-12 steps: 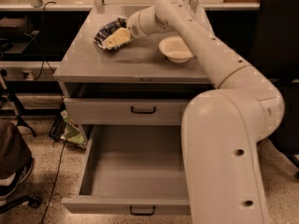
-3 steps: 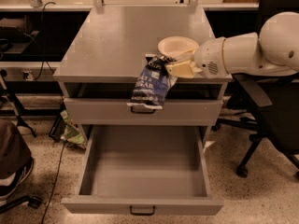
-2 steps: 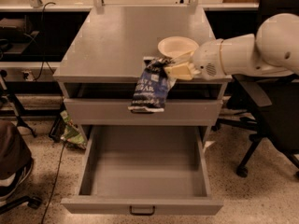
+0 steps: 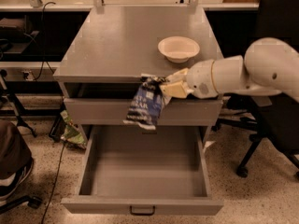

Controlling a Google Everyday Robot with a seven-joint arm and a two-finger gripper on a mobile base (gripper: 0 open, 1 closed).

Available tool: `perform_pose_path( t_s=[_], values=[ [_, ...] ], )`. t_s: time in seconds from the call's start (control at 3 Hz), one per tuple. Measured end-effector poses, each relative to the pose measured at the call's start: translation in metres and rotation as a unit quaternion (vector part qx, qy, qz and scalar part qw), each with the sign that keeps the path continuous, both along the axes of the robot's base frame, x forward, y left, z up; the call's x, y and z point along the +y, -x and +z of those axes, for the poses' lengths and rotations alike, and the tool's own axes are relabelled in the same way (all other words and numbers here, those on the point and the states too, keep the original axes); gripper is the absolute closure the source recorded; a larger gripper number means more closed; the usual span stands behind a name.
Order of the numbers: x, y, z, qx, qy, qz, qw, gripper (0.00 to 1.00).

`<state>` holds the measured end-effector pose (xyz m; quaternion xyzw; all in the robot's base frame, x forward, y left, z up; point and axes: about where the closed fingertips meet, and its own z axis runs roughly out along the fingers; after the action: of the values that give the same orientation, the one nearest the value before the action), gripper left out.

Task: Place blue chip bag into middle drawer

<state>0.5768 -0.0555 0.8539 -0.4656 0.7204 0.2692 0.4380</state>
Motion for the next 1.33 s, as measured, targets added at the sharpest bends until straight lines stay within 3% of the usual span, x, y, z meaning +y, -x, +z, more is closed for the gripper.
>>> perform_pose_path(
  t_s=[0.33, 0.67, 1.0, 1.33],
  values=[
    [0.007, 0.028, -0.067, 0.053, -0.016, -0.008, 0.9984, 1.00],
    [0.018, 0.057, -0.133, 0.104, -0.021, -0.007, 0.9943, 1.00],
    [0.018, 0.057, -0.133, 0.104, -0.021, -0.007, 0.9943, 1.00],
    [0.031, 0.064, -0.160, 0.114, -0.027, 0.013, 0.9930, 1.00]
  ],
)
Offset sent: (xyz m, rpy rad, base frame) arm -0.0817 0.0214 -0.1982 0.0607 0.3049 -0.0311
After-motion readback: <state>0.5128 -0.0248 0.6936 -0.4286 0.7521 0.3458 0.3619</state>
